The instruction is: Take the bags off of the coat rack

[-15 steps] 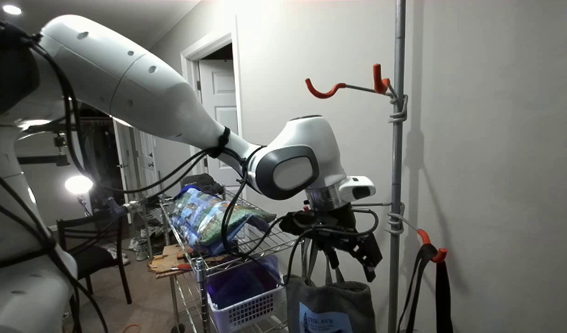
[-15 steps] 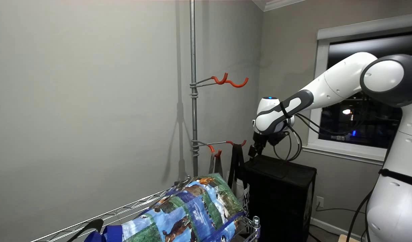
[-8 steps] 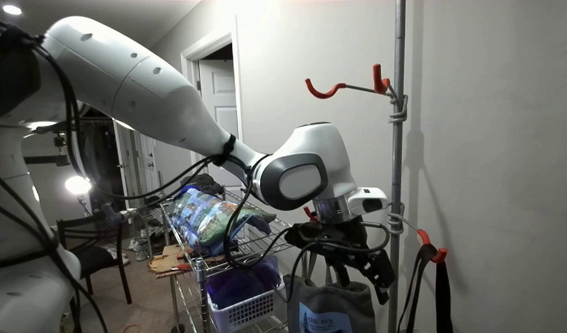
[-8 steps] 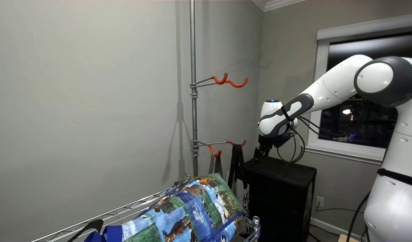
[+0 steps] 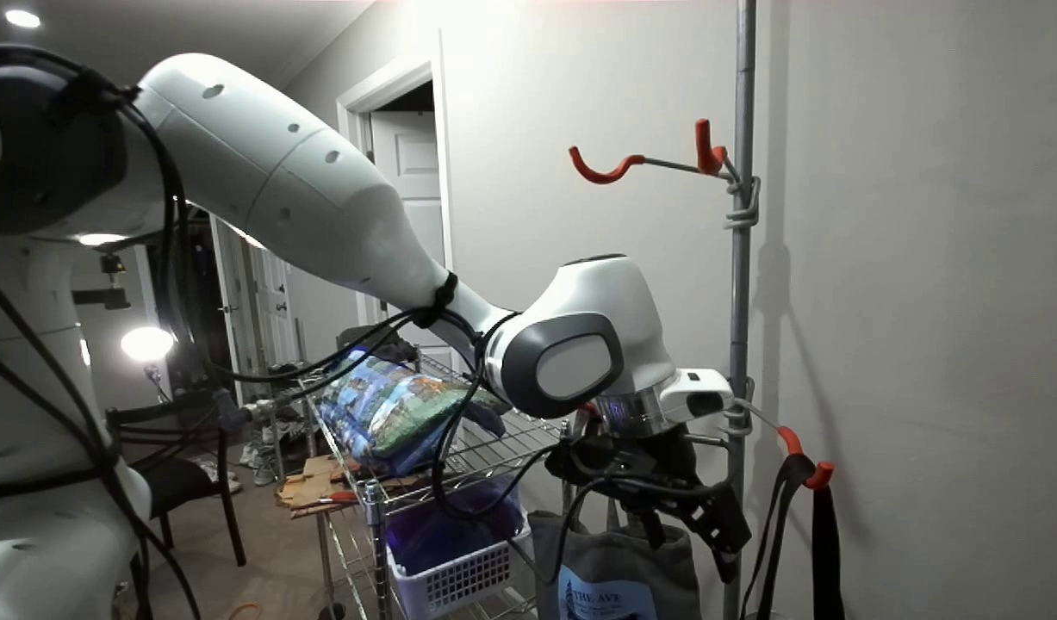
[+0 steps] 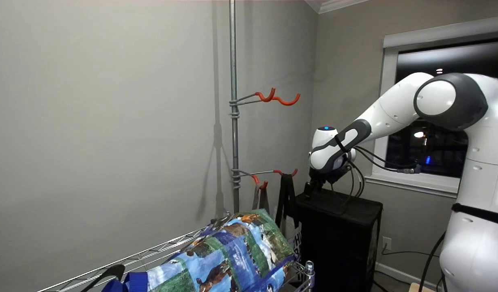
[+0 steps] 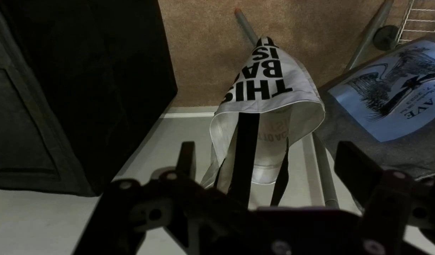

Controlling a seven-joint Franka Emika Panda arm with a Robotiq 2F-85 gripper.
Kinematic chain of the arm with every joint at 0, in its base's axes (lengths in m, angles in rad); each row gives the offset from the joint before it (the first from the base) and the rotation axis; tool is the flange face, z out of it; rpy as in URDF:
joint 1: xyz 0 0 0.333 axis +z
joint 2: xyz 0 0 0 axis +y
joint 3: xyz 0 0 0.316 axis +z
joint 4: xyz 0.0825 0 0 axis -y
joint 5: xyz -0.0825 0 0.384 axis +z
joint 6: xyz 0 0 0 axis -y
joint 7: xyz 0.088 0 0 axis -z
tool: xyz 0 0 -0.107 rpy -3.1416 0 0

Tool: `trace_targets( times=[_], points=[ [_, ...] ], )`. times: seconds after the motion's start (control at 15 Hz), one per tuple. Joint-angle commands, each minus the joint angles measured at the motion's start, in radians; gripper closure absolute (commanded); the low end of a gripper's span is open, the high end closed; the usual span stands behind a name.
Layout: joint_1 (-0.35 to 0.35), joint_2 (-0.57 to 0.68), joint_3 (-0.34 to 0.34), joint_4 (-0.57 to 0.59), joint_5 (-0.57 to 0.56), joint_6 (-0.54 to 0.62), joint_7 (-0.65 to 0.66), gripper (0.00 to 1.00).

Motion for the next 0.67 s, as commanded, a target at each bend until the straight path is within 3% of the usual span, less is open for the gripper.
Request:
trace_targets(
  times=[0.0,0.4,0.6],
  points=[
    [-0.006,0.047,0.008,0.028,-0.022,0.058,0.032,0.0],
    [-0.005,0.103,0.004,0.064,-0.045,0.131,0.068,0.0],
    [-0.005,0.124,0.008,0.07,-0.012,0.226,0.081,0.0]
  ],
)
